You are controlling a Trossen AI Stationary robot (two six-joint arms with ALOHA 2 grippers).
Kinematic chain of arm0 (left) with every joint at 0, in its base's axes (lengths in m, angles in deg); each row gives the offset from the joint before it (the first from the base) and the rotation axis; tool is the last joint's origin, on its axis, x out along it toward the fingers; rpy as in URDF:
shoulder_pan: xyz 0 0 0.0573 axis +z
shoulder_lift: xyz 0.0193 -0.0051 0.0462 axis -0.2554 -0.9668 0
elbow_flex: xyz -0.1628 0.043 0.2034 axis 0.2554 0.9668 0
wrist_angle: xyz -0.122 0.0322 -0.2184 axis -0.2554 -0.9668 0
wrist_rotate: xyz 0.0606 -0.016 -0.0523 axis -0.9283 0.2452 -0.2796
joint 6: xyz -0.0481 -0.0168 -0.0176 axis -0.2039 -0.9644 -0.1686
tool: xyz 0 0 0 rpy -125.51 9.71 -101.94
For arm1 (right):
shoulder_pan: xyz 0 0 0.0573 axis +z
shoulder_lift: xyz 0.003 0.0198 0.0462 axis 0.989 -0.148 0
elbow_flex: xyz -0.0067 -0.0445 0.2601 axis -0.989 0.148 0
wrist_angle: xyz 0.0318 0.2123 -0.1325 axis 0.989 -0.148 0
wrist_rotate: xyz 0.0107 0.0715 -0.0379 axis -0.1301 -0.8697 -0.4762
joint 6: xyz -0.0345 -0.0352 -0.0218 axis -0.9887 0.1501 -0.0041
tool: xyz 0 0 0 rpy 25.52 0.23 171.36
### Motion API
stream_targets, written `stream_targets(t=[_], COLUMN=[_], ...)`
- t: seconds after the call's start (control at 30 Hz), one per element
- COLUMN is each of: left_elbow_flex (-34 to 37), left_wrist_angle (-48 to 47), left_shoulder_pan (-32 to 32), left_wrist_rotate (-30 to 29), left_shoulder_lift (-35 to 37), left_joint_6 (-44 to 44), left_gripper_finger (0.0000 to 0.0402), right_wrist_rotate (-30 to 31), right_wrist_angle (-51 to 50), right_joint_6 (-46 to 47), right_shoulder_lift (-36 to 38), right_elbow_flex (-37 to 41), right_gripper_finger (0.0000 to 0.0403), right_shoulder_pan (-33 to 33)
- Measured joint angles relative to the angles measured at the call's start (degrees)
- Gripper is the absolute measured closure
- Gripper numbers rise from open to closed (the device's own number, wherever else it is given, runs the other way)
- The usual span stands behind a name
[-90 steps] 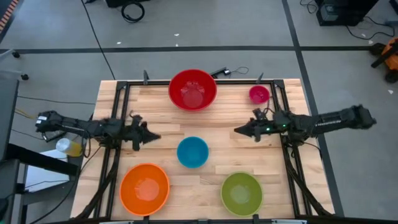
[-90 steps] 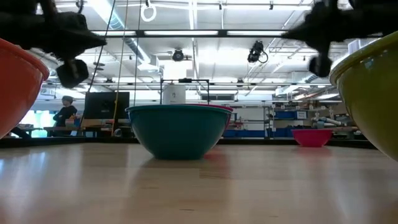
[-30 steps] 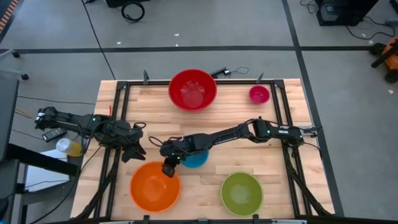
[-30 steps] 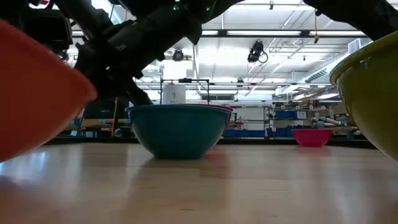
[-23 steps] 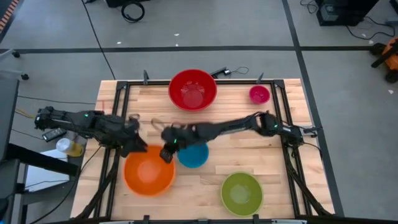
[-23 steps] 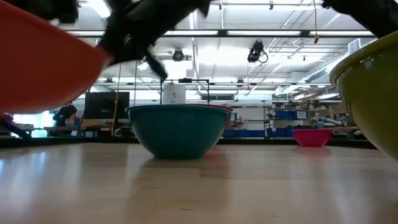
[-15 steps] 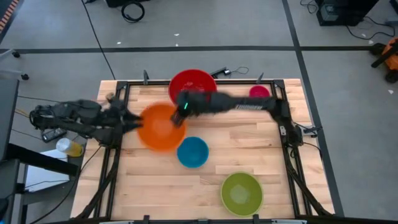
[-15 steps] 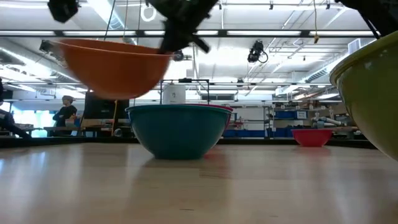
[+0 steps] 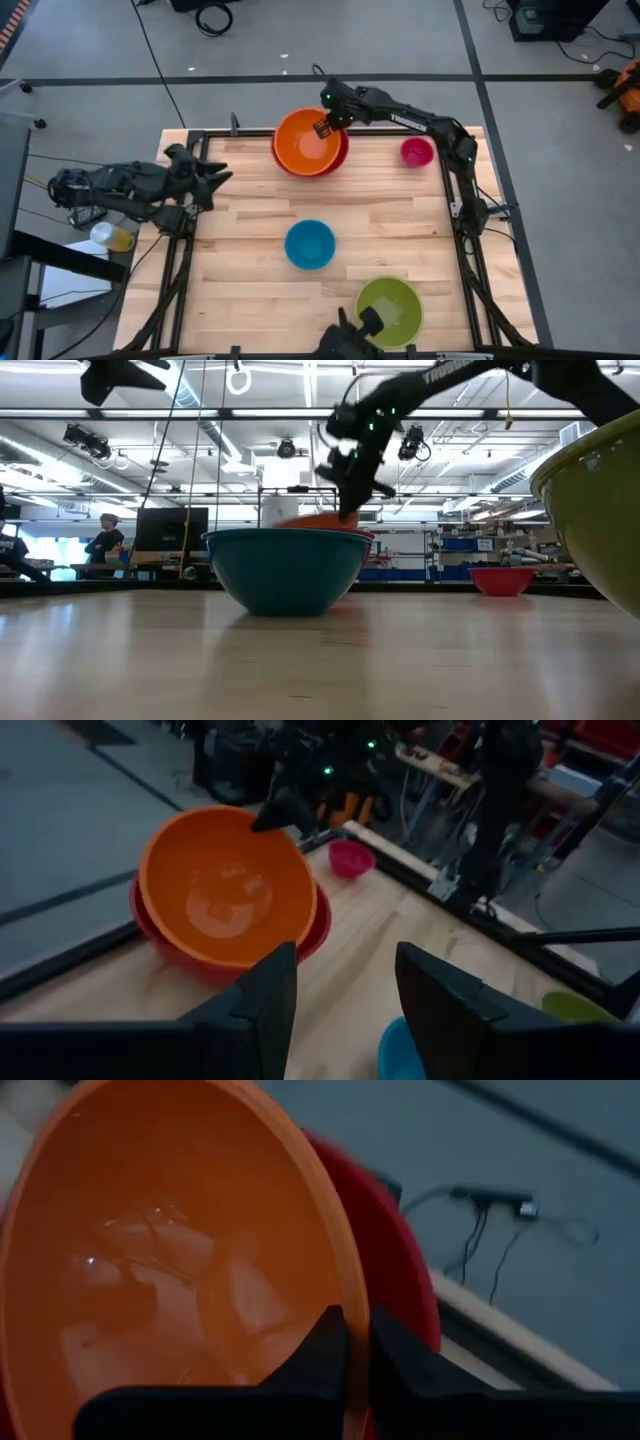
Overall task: Nest bowls inside each other
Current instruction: Stack the orange bowl into the red bowl, then stack the green bowl into the orange bowl
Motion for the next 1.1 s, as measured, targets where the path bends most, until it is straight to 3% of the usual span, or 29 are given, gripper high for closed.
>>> stream_targets(t=[0.2, 0.43, 0.7, 0.97, 1.1], left_elbow_flex=[4.0, 6.5, 6.7, 6.7, 6.7], left_wrist_angle=[0.1, 0.6, 1.0, 2.7, 3.9], left_shoulder_pan=[0.0, 0.0, -0.1, -0.1, -1.0], left_wrist_rotate=[-0.1, 0.1, 5.8, 8.9, 9.7], left_shoulder_lift=[-3.1, -7.4, -12.2, -18.3, -22.2], left_joint_6=[-5.3, -12.0, -13.2, -13.0, -11.8], left_gripper_finger=[0.0230, 0.0230, 0.0230, 0.0230, 0.0230], right_wrist_rotate=[-2.7, -2.0, 0.9, -0.5, -2.3], right_wrist_angle=[3.4, 2.5, -5.4, -24.5, -28.9], right_joint_6=[0.2, -1.5, -3.9, -4.2, -1.2], right_shoulder_lift=[-0.9, -0.6, 6.4, 14.1, 17.4], right_elbow_flex=[3.5, 4.6, 4.6, 4.6, 10.2], right_gripper_finger=[0.0349, 0.0275, 0.0205, 0.0208, 0.0209], right_shoulder_pan=[-1.3, -2.5, -2.3, 8.3, 17.0])
